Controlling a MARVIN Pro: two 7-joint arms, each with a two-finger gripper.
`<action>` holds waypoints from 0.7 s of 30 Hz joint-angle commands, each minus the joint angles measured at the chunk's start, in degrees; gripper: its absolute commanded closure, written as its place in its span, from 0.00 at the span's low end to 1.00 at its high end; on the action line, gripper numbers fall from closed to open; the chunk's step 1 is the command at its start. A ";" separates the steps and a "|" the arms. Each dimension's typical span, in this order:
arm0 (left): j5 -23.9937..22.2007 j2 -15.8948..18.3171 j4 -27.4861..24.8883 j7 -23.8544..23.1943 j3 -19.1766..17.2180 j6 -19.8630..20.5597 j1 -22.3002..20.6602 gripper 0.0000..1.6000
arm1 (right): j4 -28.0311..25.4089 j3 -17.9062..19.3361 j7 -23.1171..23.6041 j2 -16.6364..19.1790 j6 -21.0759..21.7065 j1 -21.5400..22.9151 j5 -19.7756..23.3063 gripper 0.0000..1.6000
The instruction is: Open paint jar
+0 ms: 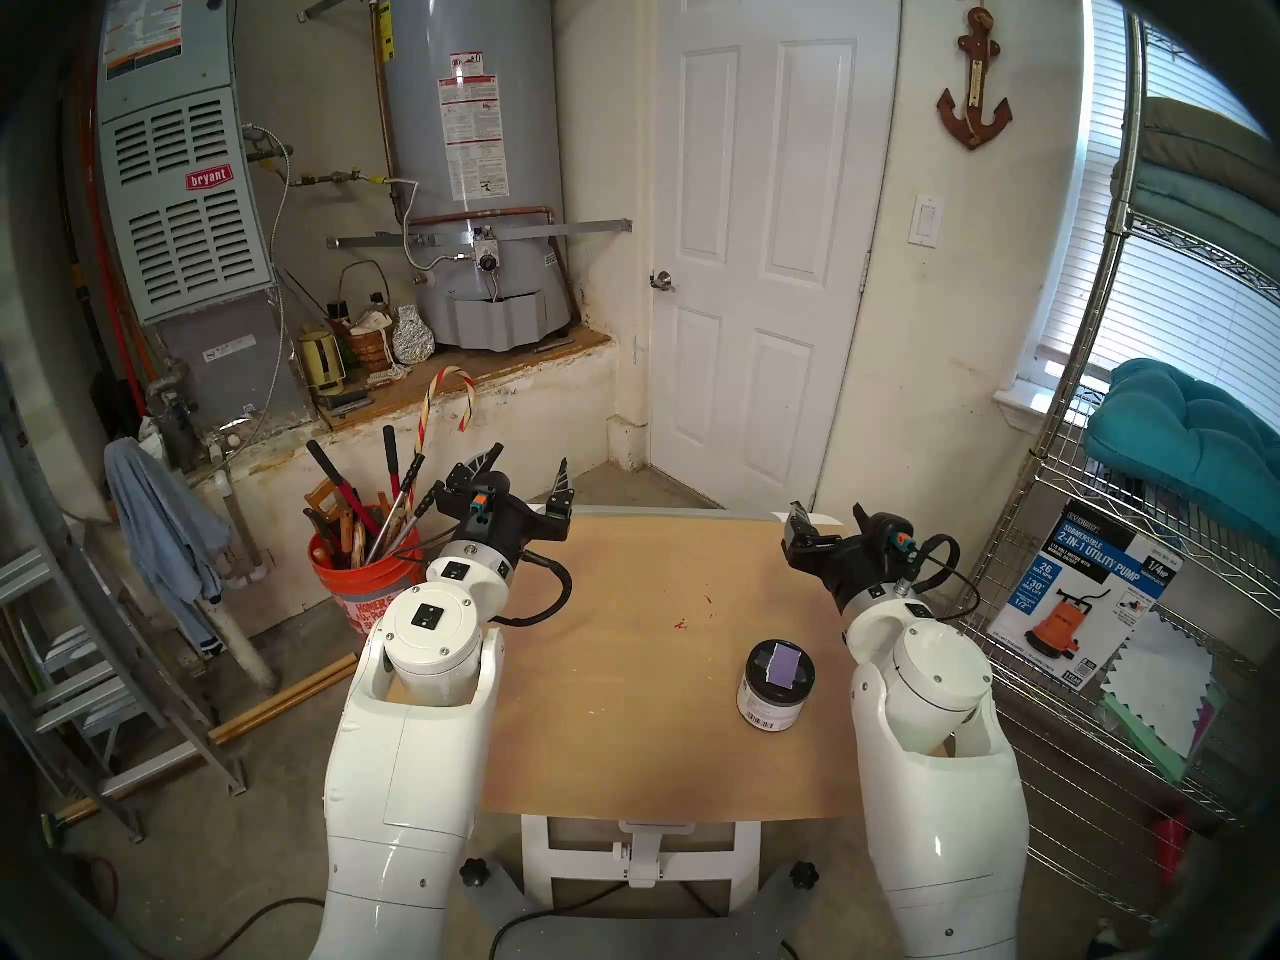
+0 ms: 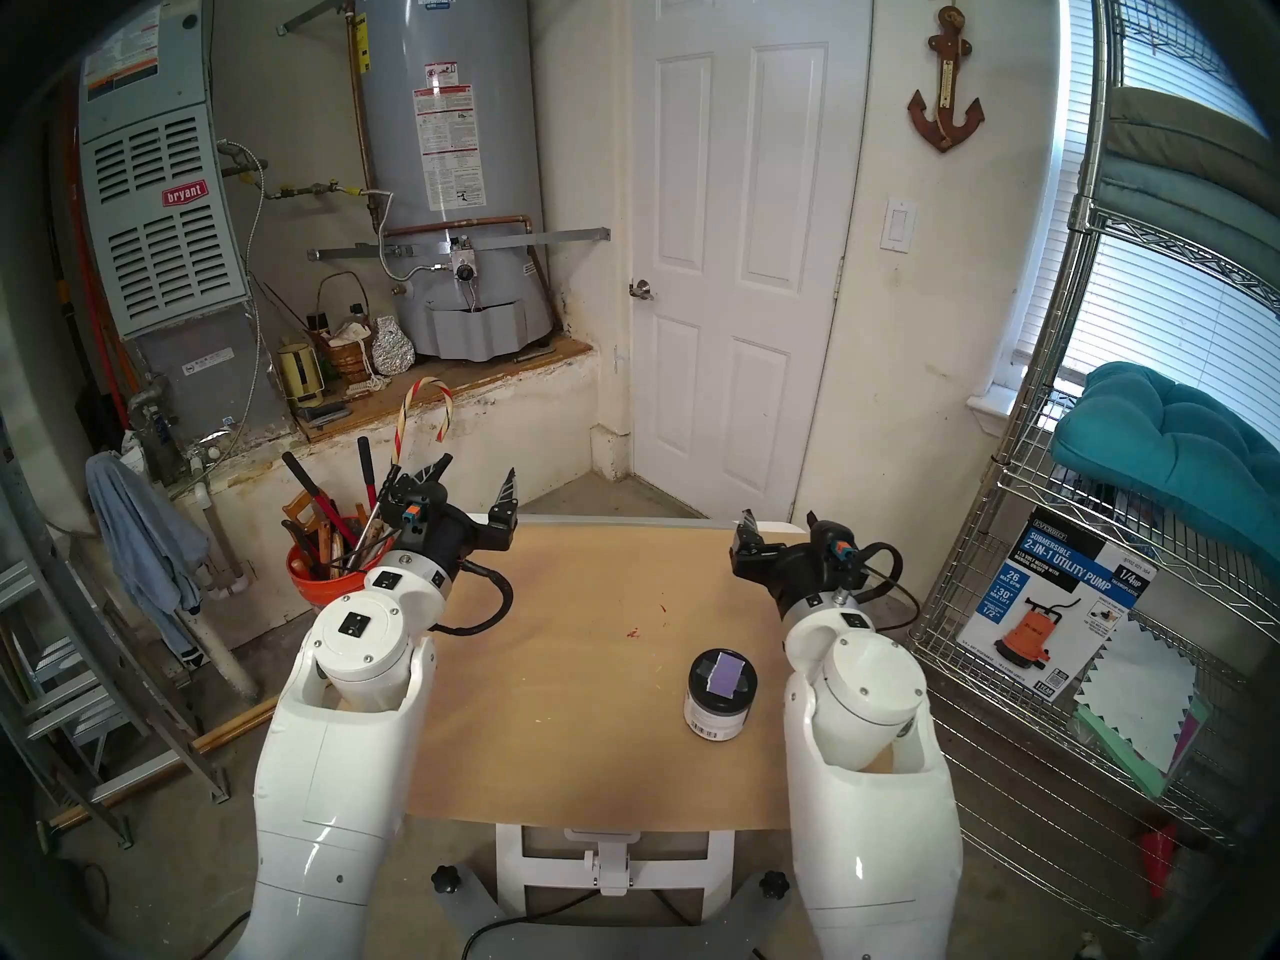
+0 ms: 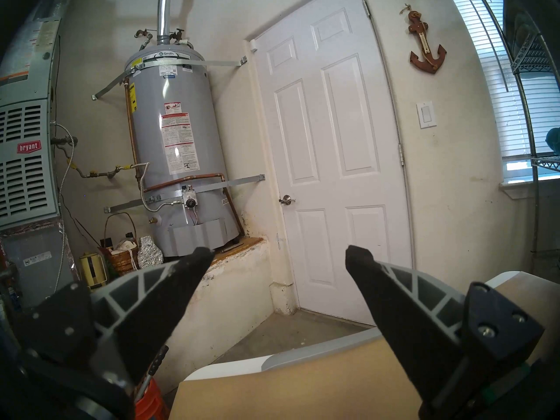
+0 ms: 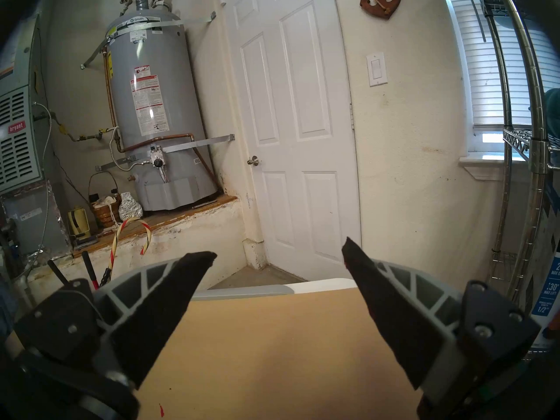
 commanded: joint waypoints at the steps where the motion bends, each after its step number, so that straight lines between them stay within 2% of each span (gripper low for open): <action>1: 0.01 0.03 -0.95 0.03 -0.01 -0.19 -0.53 0.00 | -3.24 7.44 6.06 4.29 3.56 0.03 6.42 0.00; 4: 0.00 0.03 -0.93 0.03 -0.01 -0.21 -0.54 0.00 | -3.55 9.32 7.91 5.93 4.49 -0.82 7.34 0.00; 6: 0.00 0.03 -0.90 0.04 -0.01 -0.22 -0.55 0.00 | -3.66 12.59 10.61 8.33 6.00 -2.00 8.75 0.00; 8: -0.01 0.03 -0.90 0.04 -0.01 -0.22 -0.55 0.00 | -3.55 13.89 11.86 9.06 6.64 -2.36 9.64 0.00; 9: -0.01 0.03 -0.87 0.04 -0.01 -0.23 -0.56 0.00 | -3.42 16.03 13.47 10.43 7.26 -3.24 10.70 0.00; 15: -0.02 0.04 -0.88 0.04 -0.01 -0.23 -0.56 0.00 | -2.99 20.33 17.85 13.06 7.11 -7.31 12.09 0.00; 16: -0.02 0.04 -0.87 0.04 -0.01 -0.23 -0.56 0.00 | -2.72 22.95 20.94 14.20 7.10 -8.31 13.14 0.00; 18: -0.02 0.04 -0.87 0.04 -0.01 -0.23 -0.57 0.00 | -2.63 23.29 20.91 14.75 7.10 -9.04 14.07 0.00; 20: -0.02 0.04 -0.87 0.04 -0.01 -0.23 -0.56 0.00 | -2.48 25.77 23.67 15.35 6.65 -10.71 14.46 0.00; 21: -0.02 0.04 -0.86 0.04 -0.01 -0.24 -0.57 0.00 | -2.38 26.20 23.35 16.13 6.75 -11.60 15.23 0.00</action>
